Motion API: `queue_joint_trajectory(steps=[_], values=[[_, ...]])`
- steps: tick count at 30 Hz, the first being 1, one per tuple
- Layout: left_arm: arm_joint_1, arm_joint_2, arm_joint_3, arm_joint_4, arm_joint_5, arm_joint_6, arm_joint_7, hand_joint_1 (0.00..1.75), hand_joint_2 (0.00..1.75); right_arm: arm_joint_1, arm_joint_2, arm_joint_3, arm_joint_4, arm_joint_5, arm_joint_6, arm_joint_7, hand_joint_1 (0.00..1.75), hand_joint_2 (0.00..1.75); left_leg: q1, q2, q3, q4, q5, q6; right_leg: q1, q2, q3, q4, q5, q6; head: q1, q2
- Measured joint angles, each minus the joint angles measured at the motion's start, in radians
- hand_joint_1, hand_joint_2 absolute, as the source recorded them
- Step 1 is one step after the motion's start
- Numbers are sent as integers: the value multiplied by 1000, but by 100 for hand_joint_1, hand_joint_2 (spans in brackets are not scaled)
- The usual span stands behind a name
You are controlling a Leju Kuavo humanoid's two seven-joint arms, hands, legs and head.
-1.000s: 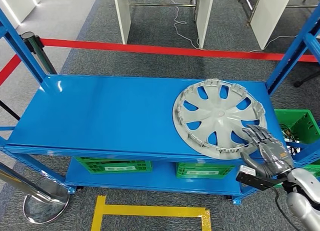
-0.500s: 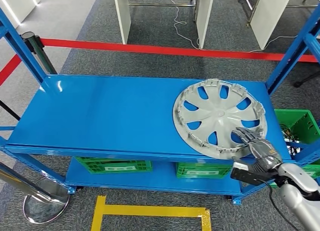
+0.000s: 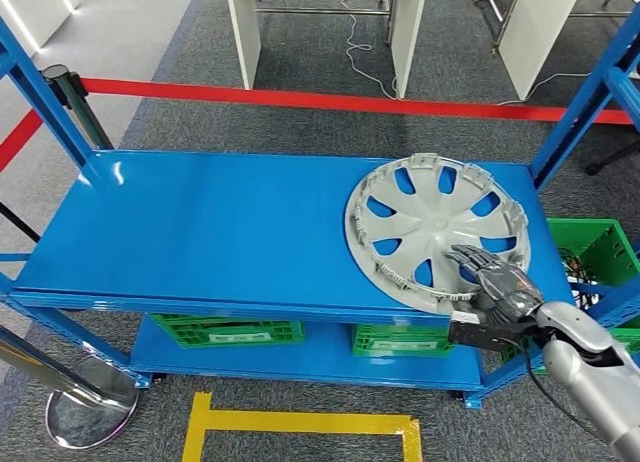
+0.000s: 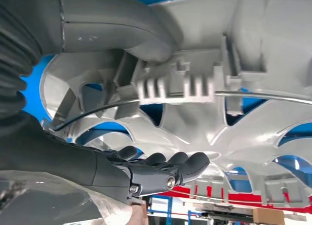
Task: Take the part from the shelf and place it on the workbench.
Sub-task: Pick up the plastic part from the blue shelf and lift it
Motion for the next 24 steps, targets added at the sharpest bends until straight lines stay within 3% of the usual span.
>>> queue_joint_trajectory(steps=[12,24], values=[[-24,-22,1,3,-13,40,18,0,175,-167,-6,104,201,-56,56,-37,0,175,0,0,9,0,0,4,0,-1,0,-4,2,4,0,0],[-33,-28,1,3,-15,33,18,0,175,-207,-9,133,261,-75,61,-40,0,175,0,0,10,0,0,6,0,0,5,-9,4,6,0,0]])
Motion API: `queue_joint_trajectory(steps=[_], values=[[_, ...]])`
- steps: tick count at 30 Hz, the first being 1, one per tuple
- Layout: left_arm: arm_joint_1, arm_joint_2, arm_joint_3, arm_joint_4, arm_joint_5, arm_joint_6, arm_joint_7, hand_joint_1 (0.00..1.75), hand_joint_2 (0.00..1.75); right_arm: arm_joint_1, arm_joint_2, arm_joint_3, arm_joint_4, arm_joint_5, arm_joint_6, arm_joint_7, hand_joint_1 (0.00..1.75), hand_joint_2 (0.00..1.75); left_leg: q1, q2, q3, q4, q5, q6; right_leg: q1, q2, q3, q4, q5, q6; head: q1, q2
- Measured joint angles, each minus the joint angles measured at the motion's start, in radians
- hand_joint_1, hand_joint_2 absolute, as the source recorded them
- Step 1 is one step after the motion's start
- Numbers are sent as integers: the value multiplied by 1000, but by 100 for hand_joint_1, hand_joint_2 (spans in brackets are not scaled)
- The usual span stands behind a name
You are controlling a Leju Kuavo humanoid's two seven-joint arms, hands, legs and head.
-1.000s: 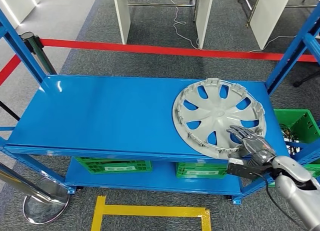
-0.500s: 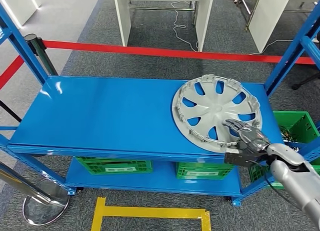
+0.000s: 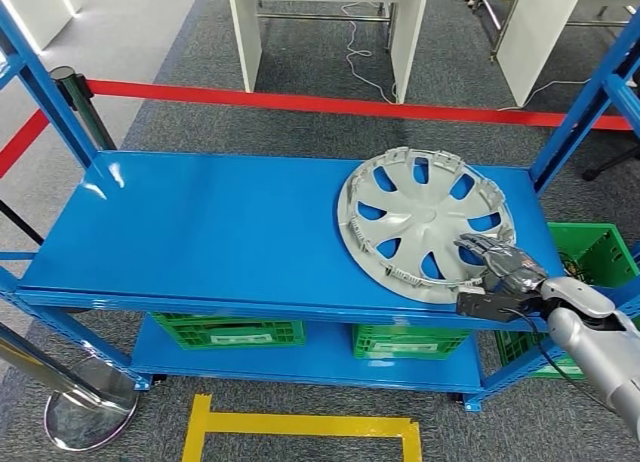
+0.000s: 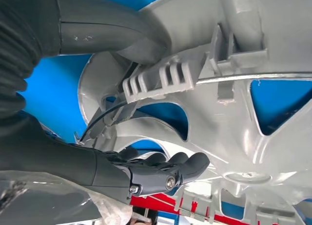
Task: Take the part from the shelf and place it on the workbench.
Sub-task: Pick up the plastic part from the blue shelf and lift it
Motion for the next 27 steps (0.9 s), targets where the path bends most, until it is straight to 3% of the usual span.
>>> queue_joint_trajectory(steps=[9,13,27], values=[[0,9,0,1,-1,-17,9,0,175,1,-6,11,6,-54,12,0,2,175,0,0,1,0,0,0,0,0,0,0,0,1,0,0],[10,14,4,3,-1,-16,8,0,175,12,-12,12,0,-76,-4,-5,174,175,0,0,1,0,0,0,0,-1,0,0,0,1,0,0],[13,12,7,5,-16,-9,-6,0,175,53,-27,0,-45,-101,-32,-31,175,175,0,0,0,0,-1,1,0,-1,10,0,0,2,0,0]])
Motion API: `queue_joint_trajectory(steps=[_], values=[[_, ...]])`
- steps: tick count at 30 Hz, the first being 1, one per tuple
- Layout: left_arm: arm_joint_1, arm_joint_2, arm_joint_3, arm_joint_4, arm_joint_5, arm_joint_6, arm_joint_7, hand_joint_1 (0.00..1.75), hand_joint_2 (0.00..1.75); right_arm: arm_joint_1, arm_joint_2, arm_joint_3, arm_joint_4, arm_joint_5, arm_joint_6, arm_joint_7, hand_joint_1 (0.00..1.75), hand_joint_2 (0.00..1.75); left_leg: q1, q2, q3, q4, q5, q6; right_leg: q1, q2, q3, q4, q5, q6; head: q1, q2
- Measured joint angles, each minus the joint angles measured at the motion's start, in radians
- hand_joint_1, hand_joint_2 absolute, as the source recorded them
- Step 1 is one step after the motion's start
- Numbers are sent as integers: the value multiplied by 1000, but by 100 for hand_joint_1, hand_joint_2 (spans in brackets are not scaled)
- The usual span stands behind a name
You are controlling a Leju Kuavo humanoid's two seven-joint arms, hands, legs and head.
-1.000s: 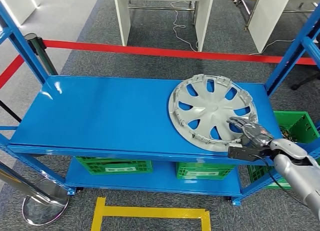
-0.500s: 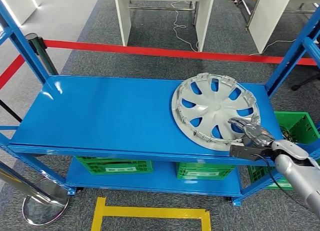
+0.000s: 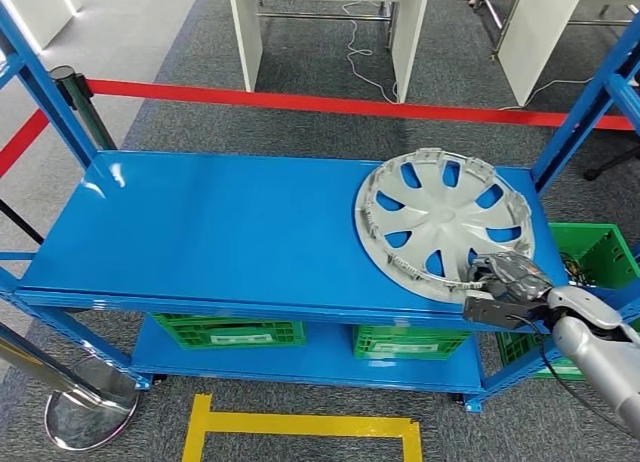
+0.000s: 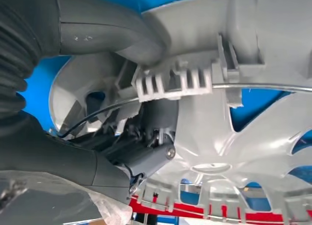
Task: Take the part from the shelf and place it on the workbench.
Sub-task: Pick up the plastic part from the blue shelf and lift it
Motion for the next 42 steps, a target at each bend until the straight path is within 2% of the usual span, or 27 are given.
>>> queue_joint_trajectory(steps=[5,15,30,42], values=[[0,0,1,0,-3,3,0,0,175,12,0,-7,-14,8,-35,-7,175,175,0,0,0,0,0,0,0,0,0,0,0,0,0,0],[0,1,18,0,-7,17,-9,0,175,91,0,-52,-108,116,-211,12,175,175,0,0,-1,0,0,0,0,0,0,0,0,0,0,0],[0,1,38,0,-17,27,-9,0,175,157,-12,-85,-224,175,-255,25,175,175,0,0,-5,0,0,0,0,0,-4,0,0,0,0,0],[-2,1,42,0,-21,27,-9,0,175,161,-16,-75,-291,196,-248,29,175,175,0,0,-11,0,0,0,0,0,-9,1,0,0,0,0]])
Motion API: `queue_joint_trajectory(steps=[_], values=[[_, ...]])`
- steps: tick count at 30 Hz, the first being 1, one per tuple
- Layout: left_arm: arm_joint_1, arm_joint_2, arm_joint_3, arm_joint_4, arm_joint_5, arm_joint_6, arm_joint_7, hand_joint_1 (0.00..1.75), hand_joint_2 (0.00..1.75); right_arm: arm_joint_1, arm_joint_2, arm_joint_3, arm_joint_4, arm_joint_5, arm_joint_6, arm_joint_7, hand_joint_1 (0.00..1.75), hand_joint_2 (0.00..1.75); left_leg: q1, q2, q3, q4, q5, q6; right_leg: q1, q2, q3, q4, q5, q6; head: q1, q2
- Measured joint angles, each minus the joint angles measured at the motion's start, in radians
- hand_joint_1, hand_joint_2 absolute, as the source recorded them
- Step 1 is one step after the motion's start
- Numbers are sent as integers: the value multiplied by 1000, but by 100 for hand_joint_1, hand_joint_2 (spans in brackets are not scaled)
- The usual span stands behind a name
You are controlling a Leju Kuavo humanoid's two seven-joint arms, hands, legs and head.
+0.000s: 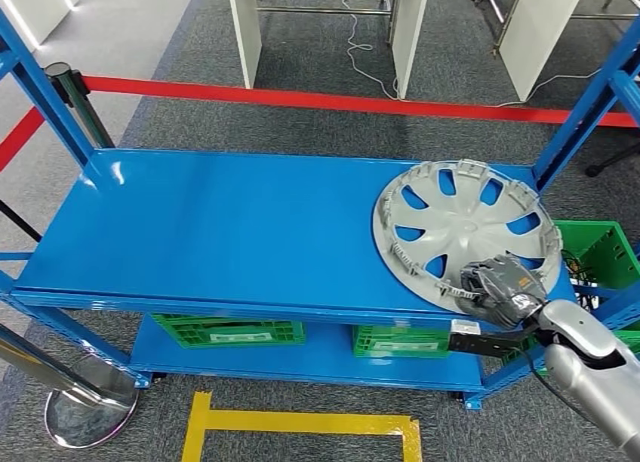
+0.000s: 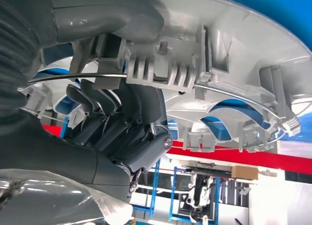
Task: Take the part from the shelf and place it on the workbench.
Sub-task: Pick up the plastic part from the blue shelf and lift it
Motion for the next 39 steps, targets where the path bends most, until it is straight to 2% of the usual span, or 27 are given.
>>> queue_joint_trajectory(steps=[7,20,35,39], values=[[3,0,4,0,-4,5,0,0,175,14,-11,1,-25,40,-44,31,175,175,0,0,-2,0,0,0,0,0,-2,0,0,0,0,0],[4,-1,9,0,-17,6,0,0,175,40,-32,0,-53,68,-66,57,175,175,0,0,-3,0,0,0,0,0,-3,0,0,0,0,0],[2,-1,9,0,-33,8,2,0,175,77,-32,-26,-45,-8,-25,28,175,175,0,0,-3,0,0,0,0,-1,-3,0,0,0,0,0],[1,-1,9,0,-35,14,2,0,175,77,-32,-36,-39,-51,29,10,175,175,0,0,-3,0,0,0,0,-1,-3,0,0,0,0,0]])
